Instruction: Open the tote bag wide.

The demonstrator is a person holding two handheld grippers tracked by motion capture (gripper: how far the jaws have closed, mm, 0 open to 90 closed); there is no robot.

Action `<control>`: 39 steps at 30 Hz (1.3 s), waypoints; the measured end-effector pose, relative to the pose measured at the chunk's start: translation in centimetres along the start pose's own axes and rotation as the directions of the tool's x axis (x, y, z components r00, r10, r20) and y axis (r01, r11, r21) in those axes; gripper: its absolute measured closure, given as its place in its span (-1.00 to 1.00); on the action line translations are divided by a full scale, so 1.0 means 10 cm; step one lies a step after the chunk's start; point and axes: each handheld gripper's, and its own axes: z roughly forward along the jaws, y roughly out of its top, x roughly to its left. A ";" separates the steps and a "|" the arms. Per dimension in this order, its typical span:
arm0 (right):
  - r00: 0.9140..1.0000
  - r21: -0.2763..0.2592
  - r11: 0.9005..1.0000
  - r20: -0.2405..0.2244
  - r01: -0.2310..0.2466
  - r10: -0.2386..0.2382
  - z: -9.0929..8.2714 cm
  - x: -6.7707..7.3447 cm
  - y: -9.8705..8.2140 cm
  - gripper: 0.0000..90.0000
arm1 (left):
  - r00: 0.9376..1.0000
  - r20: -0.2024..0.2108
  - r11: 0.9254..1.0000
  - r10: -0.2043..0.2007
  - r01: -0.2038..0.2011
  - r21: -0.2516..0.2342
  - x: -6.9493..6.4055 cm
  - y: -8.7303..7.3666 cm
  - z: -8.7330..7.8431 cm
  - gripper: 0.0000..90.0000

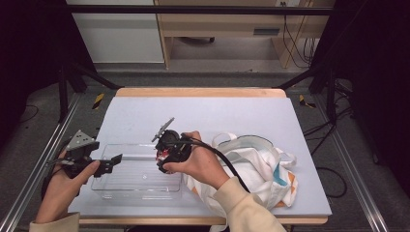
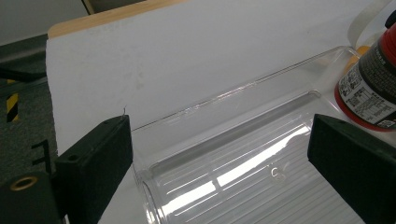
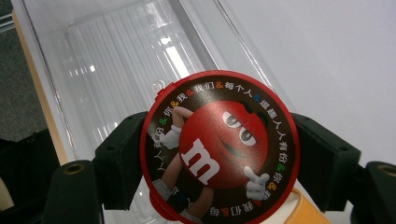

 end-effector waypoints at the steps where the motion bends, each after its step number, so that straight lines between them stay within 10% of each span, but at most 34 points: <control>1: 1.000 0.000 1.000 0.000 0.001 -0.001 0.00 0.00 0.00 -0.43 | 1.000 0.002 1.000 0.000 0.000 0.001 0.00 0.00 0.00 -0.85; 39: 1.000 0.055 0.998 0.011 0.002 -0.003 0.22 0.02 -0.08 -0.43 | 1.000 0.008 1.000 0.007 -0.007 0.003 0.00 0.00 -0.01 -0.85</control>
